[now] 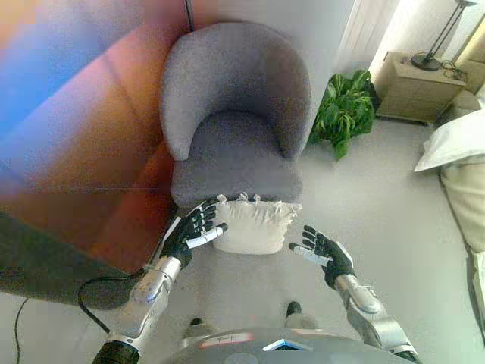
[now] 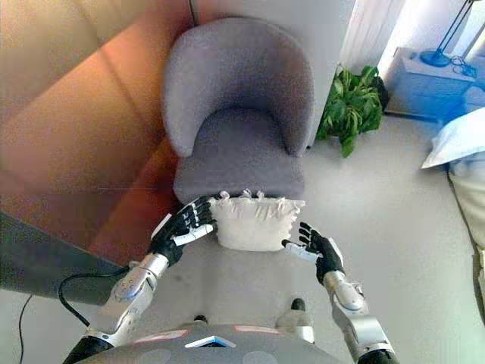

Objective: Pick up the pillow and put it on the sofa.

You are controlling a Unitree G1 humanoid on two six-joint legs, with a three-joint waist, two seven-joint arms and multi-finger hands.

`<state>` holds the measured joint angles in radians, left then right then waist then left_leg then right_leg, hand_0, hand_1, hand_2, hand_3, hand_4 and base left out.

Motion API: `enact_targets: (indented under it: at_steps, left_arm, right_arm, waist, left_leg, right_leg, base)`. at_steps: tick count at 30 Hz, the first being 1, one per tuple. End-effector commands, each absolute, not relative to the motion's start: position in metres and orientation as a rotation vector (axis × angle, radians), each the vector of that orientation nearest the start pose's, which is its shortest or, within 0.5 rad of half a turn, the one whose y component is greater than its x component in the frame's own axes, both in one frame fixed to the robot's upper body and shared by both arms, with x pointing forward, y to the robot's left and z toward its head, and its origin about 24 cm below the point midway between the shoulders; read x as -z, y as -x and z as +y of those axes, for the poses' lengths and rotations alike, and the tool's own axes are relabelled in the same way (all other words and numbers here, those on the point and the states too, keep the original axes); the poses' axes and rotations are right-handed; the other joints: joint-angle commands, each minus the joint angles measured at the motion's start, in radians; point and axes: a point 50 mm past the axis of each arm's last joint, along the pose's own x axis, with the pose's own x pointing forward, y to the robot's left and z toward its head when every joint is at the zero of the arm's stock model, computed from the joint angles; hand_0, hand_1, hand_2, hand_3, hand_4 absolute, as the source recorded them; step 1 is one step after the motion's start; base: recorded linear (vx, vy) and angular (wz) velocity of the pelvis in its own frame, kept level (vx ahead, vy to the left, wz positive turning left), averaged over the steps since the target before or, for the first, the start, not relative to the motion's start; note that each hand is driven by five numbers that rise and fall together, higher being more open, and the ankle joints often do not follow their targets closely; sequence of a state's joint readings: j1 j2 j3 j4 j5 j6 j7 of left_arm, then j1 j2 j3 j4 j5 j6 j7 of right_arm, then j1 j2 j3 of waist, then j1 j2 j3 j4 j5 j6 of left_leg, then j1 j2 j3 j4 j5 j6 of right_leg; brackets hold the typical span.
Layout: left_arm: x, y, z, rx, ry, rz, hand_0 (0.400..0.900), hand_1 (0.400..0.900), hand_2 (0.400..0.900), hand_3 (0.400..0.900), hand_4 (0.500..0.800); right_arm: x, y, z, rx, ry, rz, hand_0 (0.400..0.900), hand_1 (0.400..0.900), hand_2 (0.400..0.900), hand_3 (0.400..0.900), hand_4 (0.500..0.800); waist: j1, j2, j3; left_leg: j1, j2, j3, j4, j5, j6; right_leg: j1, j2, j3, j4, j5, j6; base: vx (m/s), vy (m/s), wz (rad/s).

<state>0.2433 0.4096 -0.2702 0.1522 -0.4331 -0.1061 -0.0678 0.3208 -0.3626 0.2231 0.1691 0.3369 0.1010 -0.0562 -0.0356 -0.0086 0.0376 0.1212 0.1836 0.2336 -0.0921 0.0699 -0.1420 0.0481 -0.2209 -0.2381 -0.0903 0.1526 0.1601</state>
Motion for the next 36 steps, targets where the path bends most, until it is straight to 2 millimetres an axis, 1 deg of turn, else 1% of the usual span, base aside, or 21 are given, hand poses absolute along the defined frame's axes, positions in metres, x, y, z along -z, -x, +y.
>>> enact_targets:
  at_steps: [1,6,12,25,31,36]
  left_arm:
    - [0.0,-0.209,0.2004,0.165,0.001,0.161,0.9,0.9,0.9,0.9,0.8]
    - [-0.0041,-0.2075,0.1995,0.202,0.004,0.143,0.9,0.9,0.9,0.9,0.8]
    - [-0.0032,-0.2081,0.2,0.186,-0.005,0.146,0.9,0.9,0.9,0.9,0.8]
    - [-0.0043,-0.2089,0.1998,0.182,-0.006,0.149,0.9,0.9,0.9,0.9,0.8]
    - [-0.0051,-0.2097,0.1973,0.185,0.006,0.142,0.9,0.9,0.9,0.9,0.8]
    - [-0.0048,-0.2083,0.1984,0.177,0.009,0.139,0.9,0.9,0.9,0.9,0.8]
  right_arm:
    - [0.0299,-0.1899,-0.1938,-0.064,0.073,0.403,0.9,0.9,0.9,0.9,0.8]
    - [0.0303,-0.1881,-0.1944,-0.062,0.07,0.407,0.9,0.9,0.9,0.9,0.8]
    - [0.0306,-0.1876,-0.192,-0.067,0.073,0.406,0.9,0.9,0.9,0.9,0.8]
    - [0.0297,-0.1884,-0.1941,-0.059,0.091,0.406,0.9,0.9,0.9,0.9,0.8]
    - [0.0305,-0.1888,-0.1938,-0.056,0.094,0.405,0.9,0.9,0.9,0.9,0.8]
    - [0.0307,-0.1874,-0.1961,-0.057,0.099,0.406,0.9,0.9,0.9,0.9,0.8]
  waist:
    - [-0.001,-0.029,0.026]
    - [0.002,-0.028,0.025]
    - [0.0,-0.028,0.027]
    - [0.003,-0.025,0.032]
    - [0.007,-0.026,0.037]
    - [0.01,-0.024,0.043]
  left_leg:
    - [0.046,-0.059,0.063,0.008,-0.069,0.083]
    - [0.048,-0.063,0.063,0.005,-0.072,0.085]
    - [0.049,-0.064,0.064,0.01,-0.073,0.088]
    - [0.045,-0.062,0.057,0.013,-0.069,0.085]
    - [0.042,-0.053,0.058,0.018,-0.063,0.078]
    - [0.037,-0.038,0.058,0.025,-0.053,0.066]
  right_leg:
    - [0.094,0.072,-0.057,0.003,-0.096,-0.037]
    - [0.095,0.071,-0.059,0.003,-0.096,-0.035]
    - [0.097,0.071,-0.057,0.005,-0.098,-0.037]
    - [0.099,0.074,-0.057,0.004,-0.101,-0.04]
    - [0.1,0.077,-0.063,0.003,-0.103,-0.044]
    - [0.097,0.085,-0.063,0.003,-0.107,-0.053]
  base:
    - [0.0,0.0,0.0]
    - [0.0,0.0,0.01]
    - [0.01,-0.001,-0.01]
    - [0.0,0.0,0.0]
    - [0.0,-0.036,0.01]
    - [0.02,-0.072,0.0]
